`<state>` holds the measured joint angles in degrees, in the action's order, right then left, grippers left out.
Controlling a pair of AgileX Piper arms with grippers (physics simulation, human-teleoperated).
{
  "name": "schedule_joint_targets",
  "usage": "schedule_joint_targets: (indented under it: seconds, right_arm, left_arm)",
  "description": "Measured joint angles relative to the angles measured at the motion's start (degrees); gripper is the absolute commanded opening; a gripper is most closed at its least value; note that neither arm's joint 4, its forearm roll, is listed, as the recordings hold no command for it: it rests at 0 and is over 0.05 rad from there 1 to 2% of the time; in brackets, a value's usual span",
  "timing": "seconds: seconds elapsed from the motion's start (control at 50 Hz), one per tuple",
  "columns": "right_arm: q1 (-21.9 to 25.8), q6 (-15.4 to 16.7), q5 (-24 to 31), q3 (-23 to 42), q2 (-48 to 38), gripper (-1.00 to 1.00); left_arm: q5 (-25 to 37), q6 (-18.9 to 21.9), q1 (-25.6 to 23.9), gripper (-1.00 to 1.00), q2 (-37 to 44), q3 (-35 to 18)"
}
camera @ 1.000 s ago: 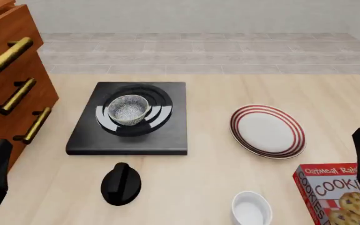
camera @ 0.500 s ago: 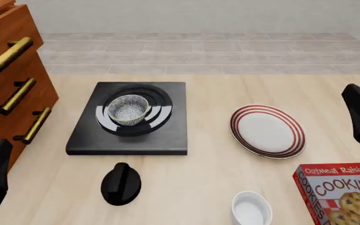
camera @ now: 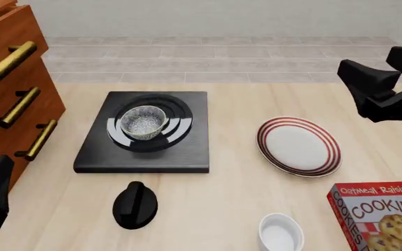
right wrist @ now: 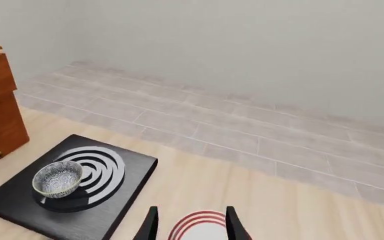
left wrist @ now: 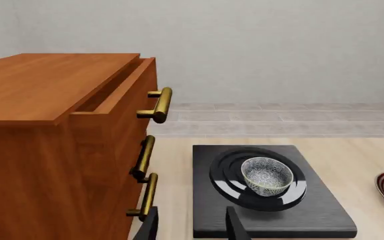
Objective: Pick the akita bowl on the stove and place it on the plate.
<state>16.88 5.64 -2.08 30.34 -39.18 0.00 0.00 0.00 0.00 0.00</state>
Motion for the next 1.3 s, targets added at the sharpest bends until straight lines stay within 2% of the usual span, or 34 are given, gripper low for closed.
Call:
schedule_joint_targets:
  seconds: [0.62,1.0,1.3]
  right_arm:
    - [10.87,-1.97,4.28,15.45,-20.3,1.0]
    - [14.67,-2.07,7.99,25.23,-31.83,1.0]
    - [17.32,-3.41,9.16,31.83,-39.65,1.0]
  left_arm:
    - [0.0,0.0,0.0,1.0,0.0,0.0]
    - [0.0,0.0,0.0,1.0,0.0,0.0]
    - [0.0,0.0,0.0,1.0,0.0,0.0]
